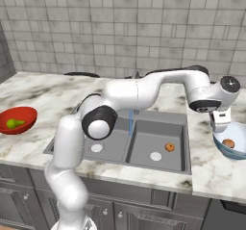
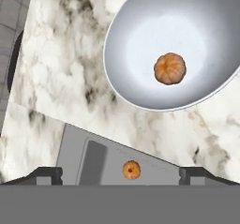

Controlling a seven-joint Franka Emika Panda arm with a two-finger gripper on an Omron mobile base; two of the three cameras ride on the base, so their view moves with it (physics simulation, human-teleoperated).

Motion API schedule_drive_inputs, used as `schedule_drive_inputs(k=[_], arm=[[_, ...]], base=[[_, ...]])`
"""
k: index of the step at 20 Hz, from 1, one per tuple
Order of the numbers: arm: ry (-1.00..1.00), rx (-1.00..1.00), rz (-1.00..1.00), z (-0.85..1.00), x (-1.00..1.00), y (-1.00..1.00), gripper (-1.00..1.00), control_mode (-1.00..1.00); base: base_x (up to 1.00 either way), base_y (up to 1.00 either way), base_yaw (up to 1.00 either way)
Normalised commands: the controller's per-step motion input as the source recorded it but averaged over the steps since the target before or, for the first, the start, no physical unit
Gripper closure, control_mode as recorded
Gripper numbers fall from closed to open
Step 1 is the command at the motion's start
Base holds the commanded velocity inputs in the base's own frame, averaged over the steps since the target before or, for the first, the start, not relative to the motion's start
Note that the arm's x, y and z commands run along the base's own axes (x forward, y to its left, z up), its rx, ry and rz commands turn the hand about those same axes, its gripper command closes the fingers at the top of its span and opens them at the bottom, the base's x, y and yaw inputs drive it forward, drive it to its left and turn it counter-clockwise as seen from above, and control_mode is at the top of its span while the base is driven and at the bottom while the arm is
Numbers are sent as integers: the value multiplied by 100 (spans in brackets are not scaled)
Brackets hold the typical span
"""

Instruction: Pick the tangerines from the sink and place them in one bowl. Place the pear in the other bowl. Then turn off the sink faucet.

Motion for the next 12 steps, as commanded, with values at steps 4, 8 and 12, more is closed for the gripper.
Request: schedule_drive_inputs(k=[4,8,12], arm=[[0,-9,3,1,0,100,-100,-100],[0,-9,4,0,-13,100,-100,-100],[0,-1,2,-6,-28,82,-100,-100]], base=[[0,0,0],[0,0,0],[0,0,0]])
